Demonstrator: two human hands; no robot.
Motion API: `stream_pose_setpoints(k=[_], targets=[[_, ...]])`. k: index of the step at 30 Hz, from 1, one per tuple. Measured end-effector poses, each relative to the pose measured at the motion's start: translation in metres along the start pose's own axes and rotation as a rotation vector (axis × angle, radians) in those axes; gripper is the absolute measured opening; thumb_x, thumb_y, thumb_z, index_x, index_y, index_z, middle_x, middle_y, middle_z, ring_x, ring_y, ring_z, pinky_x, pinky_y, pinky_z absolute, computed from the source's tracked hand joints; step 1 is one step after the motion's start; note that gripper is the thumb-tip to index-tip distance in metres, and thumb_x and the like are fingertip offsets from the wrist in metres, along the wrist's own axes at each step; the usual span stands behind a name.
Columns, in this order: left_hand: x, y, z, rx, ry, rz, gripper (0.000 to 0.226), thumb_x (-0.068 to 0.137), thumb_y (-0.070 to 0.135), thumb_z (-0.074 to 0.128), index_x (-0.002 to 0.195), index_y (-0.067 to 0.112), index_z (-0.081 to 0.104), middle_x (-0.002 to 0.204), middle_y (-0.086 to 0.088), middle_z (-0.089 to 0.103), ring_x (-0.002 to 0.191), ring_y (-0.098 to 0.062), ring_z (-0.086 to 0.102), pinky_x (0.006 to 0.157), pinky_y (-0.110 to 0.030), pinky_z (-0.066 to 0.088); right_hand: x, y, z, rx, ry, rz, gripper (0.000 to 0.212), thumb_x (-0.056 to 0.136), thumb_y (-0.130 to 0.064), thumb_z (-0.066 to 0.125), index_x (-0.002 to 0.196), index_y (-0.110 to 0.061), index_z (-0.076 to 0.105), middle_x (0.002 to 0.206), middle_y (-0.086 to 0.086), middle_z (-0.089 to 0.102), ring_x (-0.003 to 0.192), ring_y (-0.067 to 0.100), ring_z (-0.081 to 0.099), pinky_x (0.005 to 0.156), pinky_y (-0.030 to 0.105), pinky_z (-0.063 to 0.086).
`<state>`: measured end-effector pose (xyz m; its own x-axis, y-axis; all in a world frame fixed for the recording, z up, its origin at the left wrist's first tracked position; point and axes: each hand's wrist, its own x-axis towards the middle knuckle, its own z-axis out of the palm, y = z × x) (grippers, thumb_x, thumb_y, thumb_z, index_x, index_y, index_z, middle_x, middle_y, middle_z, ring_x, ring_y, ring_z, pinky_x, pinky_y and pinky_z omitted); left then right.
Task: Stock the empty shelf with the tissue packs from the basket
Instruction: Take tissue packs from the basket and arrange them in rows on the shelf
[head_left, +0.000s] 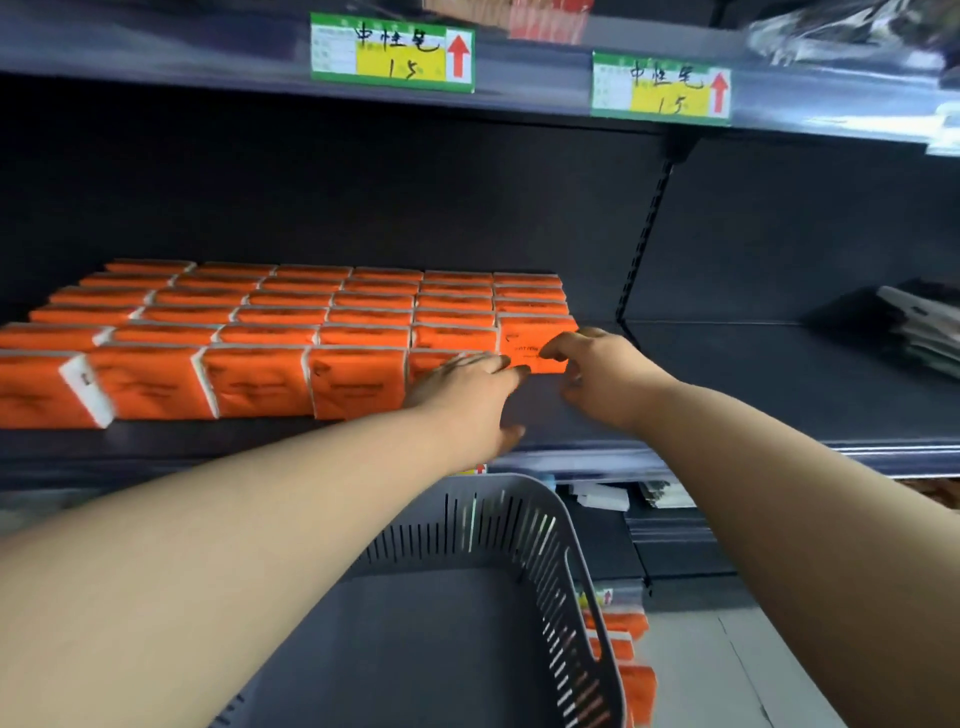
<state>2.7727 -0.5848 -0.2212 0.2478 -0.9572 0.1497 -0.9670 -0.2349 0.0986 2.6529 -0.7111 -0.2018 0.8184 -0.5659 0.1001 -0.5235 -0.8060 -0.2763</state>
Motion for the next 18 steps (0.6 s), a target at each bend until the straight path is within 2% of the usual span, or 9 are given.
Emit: stream_pose_setpoints(k=[2, 5, 10, 12, 14, 16, 18], targets=[[-0.008, 0.008, 0.008, -0.019, -0.026, 0.018, 0.056, 0.084, 0.05, 0.056, 0.132, 0.024, 0.043, 0.135, 0.001, 0.044, 0.126, -0.025, 0.04, 0.098, -0.034, 0.037, -0.012, 0.005, 0.005, -0.012, -0.033, 0.023, 0.051, 0.081, -0.007, 0.058, 0.13, -0.02, 0.051, 0.123, 0.007, 0.049, 0.107, 0.024, 0.052, 0.092, 0.032, 0.045], [-0.014, 0.023, 0.022, -0.065, -0.04, 0.068, 0.06, 0.085, 0.047, 0.055, 0.138, 0.027, 0.038, 0.141, 0.004, 0.041, 0.13, -0.021, 0.037, 0.101, -0.031, 0.035, -0.033, 0.023, 0.013, 0.025, -0.058, 0.105, 0.05, 0.083, -0.009, 0.058, 0.131, -0.022, 0.05, 0.124, 0.005, 0.047, 0.097, 0.022, 0.054, 0.088, 0.034, 0.047], [-0.009, 0.058, 0.049, -0.167, -0.12, 0.107, 0.062, 0.087, 0.042, 0.055, 0.143, 0.027, 0.034, 0.148, 0.007, 0.036, 0.135, -0.017, 0.031, 0.109, -0.027, 0.023, -0.067, 0.077, 0.04, 0.119, -0.055, 0.263, 0.046, 0.085, -0.011, 0.059, 0.129, -0.02, 0.052, 0.125, 0.005, 0.052, 0.101, 0.021, 0.055, 0.087, 0.025, 0.044], [-0.001, 0.075, 0.062, -0.185, -0.153, 0.114, 0.06, 0.088, 0.041, 0.053, 0.143, 0.028, 0.033, 0.148, 0.008, 0.035, 0.134, -0.016, 0.032, 0.11, -0.028, 0.022, -0.081, 0.102, 0.054, 0.164, -0.048, 0.346, 0.043, 0.084, -0.009, 0.058, 0.126, -0.019, 0.054, 0.122, 0.004, 0.055, 0.096, 0.019, 0.055, 0.083, 0.024, 0.044], [0.007, 0.091, 0.074, -0.205, -0.198, 0.104, 0.058, 0.089, 0.042, 0.051, 0.143, 0.031, 0.033, 0.148, 0.01, 0.035, 0.135, -0.017, 0.032, 0.112, -0.032, 0.027, -0.094, 0.124, 0.071, 0.188, -0.06, 0.41, 0.041, 0.084, -0.007, 0.058, 0.124, -0.017, 0.056, 0.118, 0.005, 0.058, 0.094, 0.02, 0.055, 0.078, 0.022, 0.041], [0.018, 0.107, 0.087, -0.205, -0.26, 0.104, 0.055, 0.089, 0.044, 0.048, 0.141, 0.033, 0.035, 0.147, 0.011, 0.036, 0.134, -0.019, 0.034, 0.106, -0.039, 0.035, -0.107, 0.145, 0.09, 0.254, -0.089, 0.46, 0.04, 0.083, -0.002, 0.058, 0.122, -0.012, 0.058, 0.116, 0.009, 0.061, 0.098, 0.027, 0.058, 0.08, 0.026, 0.045], [0.028, 0.121, 0.1, -0.181, -0.325, 0.121, 0.052, 0.089, 0.045, 0.047, 0.139, 0.034, 0.037, 0.146, 0.011, 0.037, 0.131, -0.02, 0.038, 0.099, -0.037, 0.04, -0.117, 0.161, 0.11, 0.284, -0.132, 0.492, 0.034, 0.083, 0.0, 0.056, 0.114, -0.013, 0.061, 0.108, 0.009, 0.061, 0.093, 0.028, 0.059, 0.074, 0.024, 0.043]])
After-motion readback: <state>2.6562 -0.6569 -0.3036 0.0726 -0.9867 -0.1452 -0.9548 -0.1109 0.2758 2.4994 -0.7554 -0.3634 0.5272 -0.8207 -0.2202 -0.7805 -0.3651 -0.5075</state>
